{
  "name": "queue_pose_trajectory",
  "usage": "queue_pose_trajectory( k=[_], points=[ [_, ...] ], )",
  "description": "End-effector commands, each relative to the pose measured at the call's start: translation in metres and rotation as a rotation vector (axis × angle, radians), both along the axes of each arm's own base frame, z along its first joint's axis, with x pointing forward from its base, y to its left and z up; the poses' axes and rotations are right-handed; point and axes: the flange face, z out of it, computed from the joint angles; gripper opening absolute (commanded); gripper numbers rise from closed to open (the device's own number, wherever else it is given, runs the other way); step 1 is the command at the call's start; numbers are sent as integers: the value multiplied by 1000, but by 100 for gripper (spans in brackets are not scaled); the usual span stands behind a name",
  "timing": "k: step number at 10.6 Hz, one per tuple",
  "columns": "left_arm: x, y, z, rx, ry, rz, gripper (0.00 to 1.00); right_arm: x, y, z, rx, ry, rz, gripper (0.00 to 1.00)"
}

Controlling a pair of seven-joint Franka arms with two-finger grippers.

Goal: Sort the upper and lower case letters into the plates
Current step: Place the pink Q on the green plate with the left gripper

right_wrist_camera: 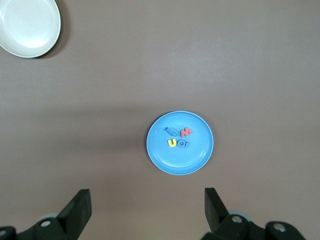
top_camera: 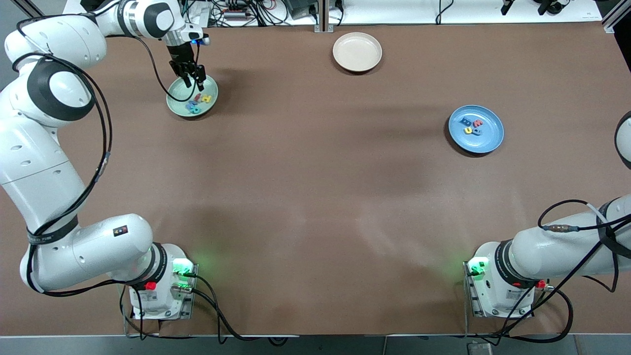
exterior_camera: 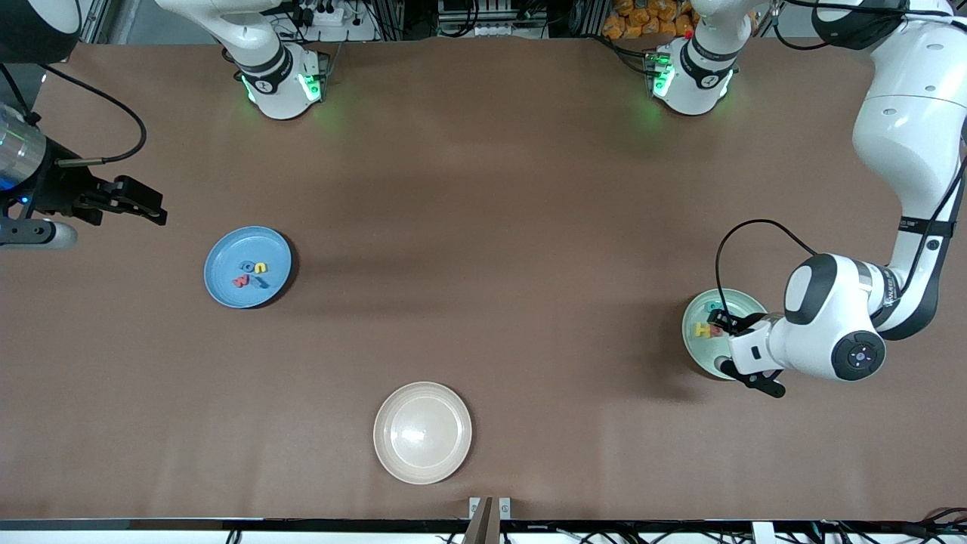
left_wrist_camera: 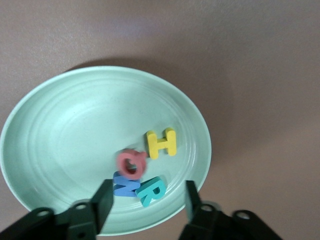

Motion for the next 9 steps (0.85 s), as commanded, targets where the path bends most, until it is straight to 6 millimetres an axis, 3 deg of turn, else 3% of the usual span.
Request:
queue_pose_trajectory(
  k=[1,5,9],
  points=[
    [0,-29,50,-3,-51,35,100,-1,-5,2,-10,-7,6,100],
    [-14,-81,188,59,-256,-16,100,-1,-3,3,-12,-10,-1,100],
    [-44,-93,279,117,-356,-36,100,-1,-5,2,-11,-4,-5,100]
  ],
)
